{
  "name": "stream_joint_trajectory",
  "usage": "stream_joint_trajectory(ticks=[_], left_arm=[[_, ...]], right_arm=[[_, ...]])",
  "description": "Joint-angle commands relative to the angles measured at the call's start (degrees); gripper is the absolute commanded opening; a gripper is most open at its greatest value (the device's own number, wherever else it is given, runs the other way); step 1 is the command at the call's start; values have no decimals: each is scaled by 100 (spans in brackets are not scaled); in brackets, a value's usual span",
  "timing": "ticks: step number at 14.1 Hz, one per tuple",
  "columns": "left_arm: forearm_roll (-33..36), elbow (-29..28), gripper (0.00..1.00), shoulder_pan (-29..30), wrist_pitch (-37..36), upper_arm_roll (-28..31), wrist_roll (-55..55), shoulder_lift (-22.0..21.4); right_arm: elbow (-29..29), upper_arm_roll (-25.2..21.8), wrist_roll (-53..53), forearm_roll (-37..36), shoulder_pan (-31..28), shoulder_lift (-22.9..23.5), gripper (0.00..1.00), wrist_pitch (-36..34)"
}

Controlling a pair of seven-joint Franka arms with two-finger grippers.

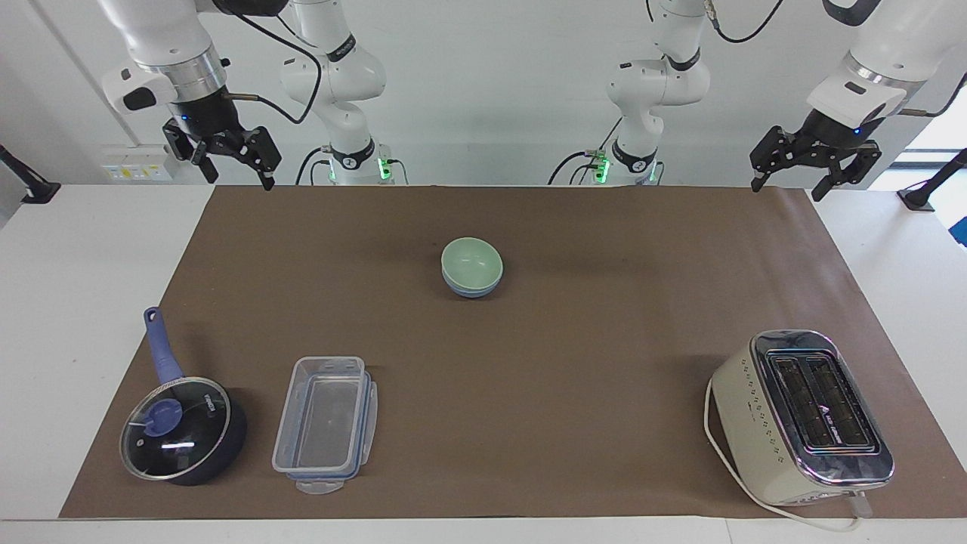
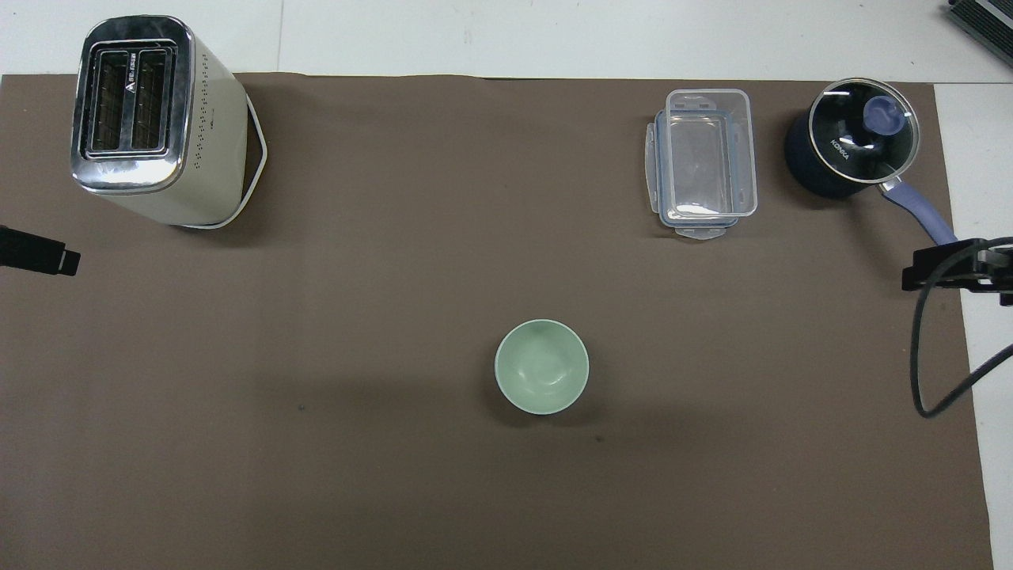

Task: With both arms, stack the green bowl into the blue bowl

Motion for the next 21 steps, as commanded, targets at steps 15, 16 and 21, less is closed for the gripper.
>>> stream_joint_trajectory(ticks=[15, 16, 21], left_arm=[[-28, -77, 100, -4, -41, -26, -39, -98], [-28, -77, 100, -22, -41, -26, -39, -89], [-36, -77, 100, 5, -32, -17, -57, -89]], right_arm=[[95, 54, -140, 81, 10, -128, 100, -270], [87, 62, -140, 72, 19, -128, 100, -270], [16, 62, -140, 72, 36, -189, 100, -261]])
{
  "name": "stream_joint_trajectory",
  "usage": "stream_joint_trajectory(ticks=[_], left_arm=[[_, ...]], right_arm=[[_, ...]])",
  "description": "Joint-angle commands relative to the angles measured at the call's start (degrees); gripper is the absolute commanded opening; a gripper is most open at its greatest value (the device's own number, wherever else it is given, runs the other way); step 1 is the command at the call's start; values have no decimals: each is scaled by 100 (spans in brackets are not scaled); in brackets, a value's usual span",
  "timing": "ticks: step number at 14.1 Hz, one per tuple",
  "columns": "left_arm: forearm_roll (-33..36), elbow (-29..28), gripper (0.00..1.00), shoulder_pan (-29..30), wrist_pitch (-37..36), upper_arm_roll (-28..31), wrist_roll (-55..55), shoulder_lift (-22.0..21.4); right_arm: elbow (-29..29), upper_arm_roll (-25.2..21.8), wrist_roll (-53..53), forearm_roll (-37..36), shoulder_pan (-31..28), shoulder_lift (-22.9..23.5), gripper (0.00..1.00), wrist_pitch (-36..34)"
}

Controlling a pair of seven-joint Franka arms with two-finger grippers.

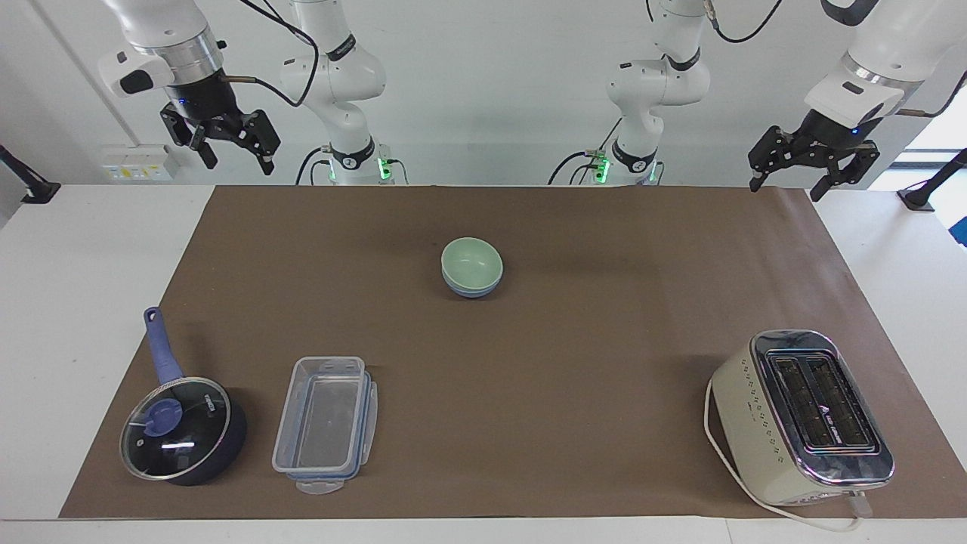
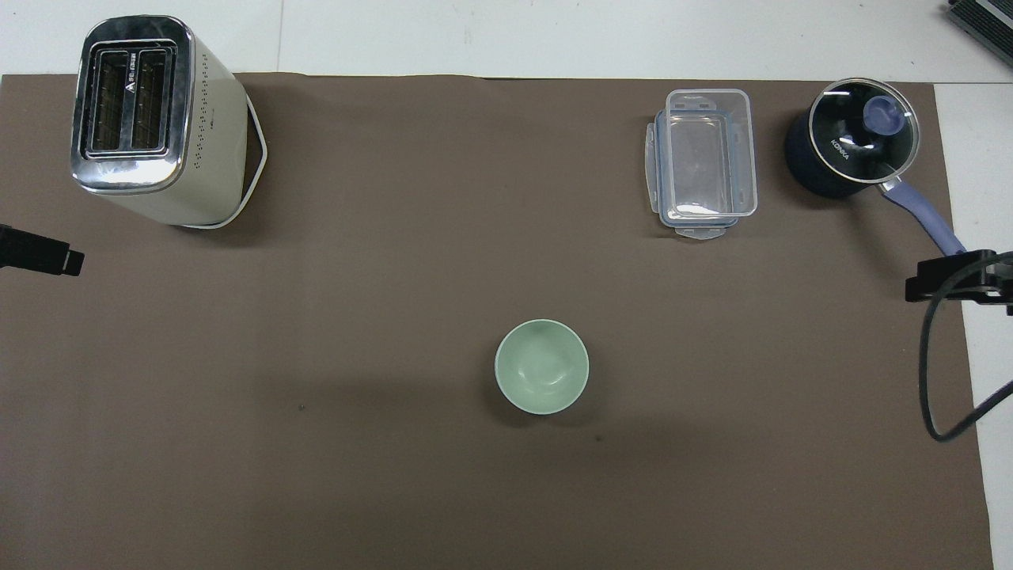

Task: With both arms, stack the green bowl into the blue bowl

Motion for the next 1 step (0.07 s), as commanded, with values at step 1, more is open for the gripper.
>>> stream_joint_trajectory(ticks=[1], left_arm=[[-28, -77, 100, -20, -40, 11, -57, -98]], right_arm=[[-76, 32, -138, 62, -35, -91, 100, -78]])
